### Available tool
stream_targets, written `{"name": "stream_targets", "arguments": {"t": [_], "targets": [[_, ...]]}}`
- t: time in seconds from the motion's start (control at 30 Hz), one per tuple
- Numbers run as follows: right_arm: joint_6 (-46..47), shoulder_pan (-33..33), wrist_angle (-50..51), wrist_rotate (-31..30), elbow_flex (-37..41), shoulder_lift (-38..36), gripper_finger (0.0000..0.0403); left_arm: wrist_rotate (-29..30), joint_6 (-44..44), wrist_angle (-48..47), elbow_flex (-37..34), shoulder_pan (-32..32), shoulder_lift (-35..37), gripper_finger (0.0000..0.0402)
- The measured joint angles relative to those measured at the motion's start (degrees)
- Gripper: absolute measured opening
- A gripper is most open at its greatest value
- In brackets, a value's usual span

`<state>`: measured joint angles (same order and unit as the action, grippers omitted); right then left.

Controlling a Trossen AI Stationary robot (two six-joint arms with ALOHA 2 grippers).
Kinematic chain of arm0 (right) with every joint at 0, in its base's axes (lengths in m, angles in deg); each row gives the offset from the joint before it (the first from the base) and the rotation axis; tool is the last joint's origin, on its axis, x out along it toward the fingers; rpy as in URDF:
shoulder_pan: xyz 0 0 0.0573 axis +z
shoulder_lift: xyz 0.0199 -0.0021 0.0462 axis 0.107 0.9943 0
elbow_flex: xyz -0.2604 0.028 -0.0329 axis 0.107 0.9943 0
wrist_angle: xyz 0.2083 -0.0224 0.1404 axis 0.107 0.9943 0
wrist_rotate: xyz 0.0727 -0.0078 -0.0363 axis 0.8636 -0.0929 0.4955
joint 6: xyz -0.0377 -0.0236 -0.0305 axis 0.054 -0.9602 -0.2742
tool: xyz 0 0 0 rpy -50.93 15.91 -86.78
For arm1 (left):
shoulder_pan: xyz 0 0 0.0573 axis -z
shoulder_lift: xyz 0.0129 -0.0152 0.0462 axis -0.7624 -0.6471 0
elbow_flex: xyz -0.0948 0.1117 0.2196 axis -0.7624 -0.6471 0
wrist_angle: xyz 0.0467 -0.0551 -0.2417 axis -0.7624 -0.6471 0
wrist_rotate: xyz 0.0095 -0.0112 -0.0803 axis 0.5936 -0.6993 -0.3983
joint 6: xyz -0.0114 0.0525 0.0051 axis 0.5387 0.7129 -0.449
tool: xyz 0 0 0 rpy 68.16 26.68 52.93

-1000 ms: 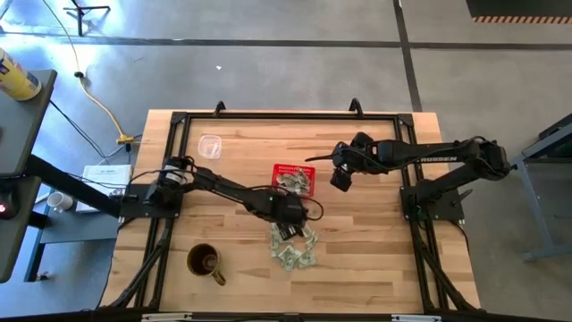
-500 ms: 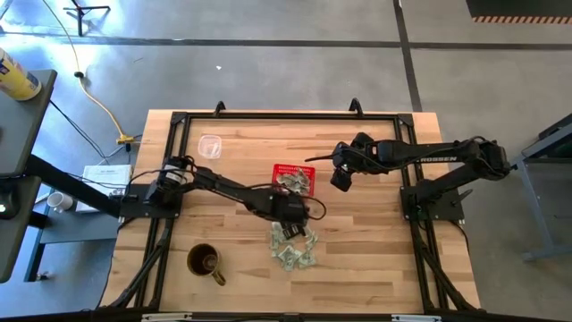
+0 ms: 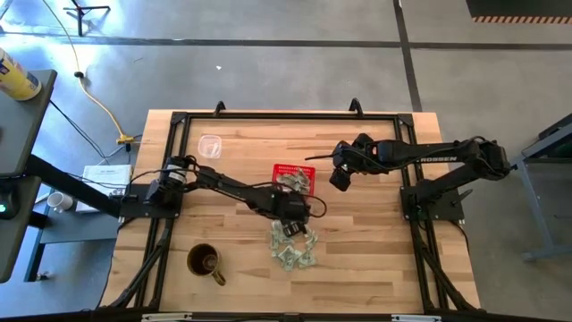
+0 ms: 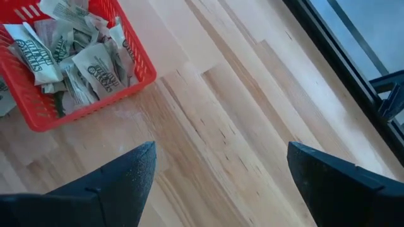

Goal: Pick and place items into bin
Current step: Put the green stevia packet into the red bin

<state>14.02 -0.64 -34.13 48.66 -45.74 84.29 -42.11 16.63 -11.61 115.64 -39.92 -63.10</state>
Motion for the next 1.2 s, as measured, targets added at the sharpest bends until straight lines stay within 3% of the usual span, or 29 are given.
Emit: {"name": "stream_targets", "arguments": {"t": [0.37, 0.5, 0.7, 1.0, 1.2], "targets": [[0.00, 0.02, -0.06, 0.00, 0.00, 0.00, 0.0346, -0.18, 0.37, -1.64, -0.02, 0.00, -0.44, 0.0235], [0.00, 0.02, -0.07, 0.00, 0.00, 0.00, 0.0346, -1.94, -0.31, -1.55, 0.09, 0.00, -1.02, 0.0242], [0.00, 0.02, -0.13, -0.02, 0.00, 0.00, 0.0346, -4.71, -1.62, -2.27, 0.35, 0.00, -2.09, 0.0188], [0.00, 0.02, -0.20, -0.57, 0.00, 0.00, 0.0346, -6.40, -1.75, -2.17, 0.29, 0.70, -2.27, 0.0030], [0.00, 0.02, -0.02, -0.68, 0.00, 0.00, 0.0346, -6.08, -0.48, -10.48, 4.42, 1.60, -1.72, 0.0034]]}}
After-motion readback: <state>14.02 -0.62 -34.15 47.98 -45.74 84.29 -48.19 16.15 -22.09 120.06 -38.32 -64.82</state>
